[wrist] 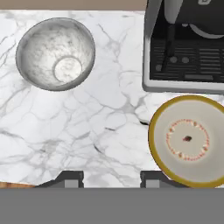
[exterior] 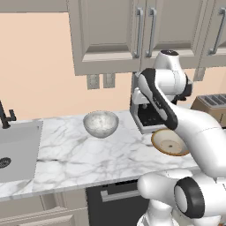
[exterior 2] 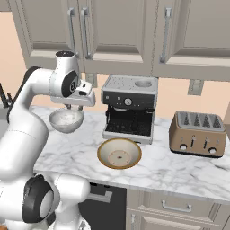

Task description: Open the cabinet. Pick the bowls from the counter and place them in the cabinet. Then close the cabinet.

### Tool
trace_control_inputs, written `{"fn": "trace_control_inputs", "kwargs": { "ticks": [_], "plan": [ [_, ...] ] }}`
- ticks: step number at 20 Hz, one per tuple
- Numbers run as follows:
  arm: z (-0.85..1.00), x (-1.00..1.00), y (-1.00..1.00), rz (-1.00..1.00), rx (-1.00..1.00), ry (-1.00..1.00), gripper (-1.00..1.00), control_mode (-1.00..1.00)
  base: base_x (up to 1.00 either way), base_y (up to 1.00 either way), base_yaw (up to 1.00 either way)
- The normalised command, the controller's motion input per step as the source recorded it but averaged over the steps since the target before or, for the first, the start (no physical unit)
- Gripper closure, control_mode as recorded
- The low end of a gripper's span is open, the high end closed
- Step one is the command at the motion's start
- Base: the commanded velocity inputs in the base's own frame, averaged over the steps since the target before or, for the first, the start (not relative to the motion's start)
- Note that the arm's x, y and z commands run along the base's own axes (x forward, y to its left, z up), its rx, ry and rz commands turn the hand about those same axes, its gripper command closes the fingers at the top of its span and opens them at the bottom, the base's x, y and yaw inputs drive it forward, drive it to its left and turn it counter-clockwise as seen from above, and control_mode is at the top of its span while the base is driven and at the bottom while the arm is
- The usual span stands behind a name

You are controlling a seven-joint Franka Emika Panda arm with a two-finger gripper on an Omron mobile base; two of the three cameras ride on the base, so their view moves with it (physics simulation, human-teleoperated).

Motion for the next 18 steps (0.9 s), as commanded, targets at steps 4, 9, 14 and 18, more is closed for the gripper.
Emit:
{"fn": "trace_control_inputs", "kwargs": {
  "ticks": [4,9,14,18],
  "plan": [
    [0.00,-0.24,0.01,0.00,0.00,-0.14,-1.00,-1.00,0.00,0.00,0.00],
    [0.51,-0.50,0.00,0.00,-0.06,-0.37,-1.00,-1.00,0.00,0.00,0.00],
    [0.74,-0.50,0.00,0.00,-0.05,-0.36,-1.00,-1.00,0.00,0.00,0.00],
    [0.79,-0.39,0.00,0.00,-0.09,-0.37,-1.00,-1.00,0.00,0.00,0.00]
  ]
}}
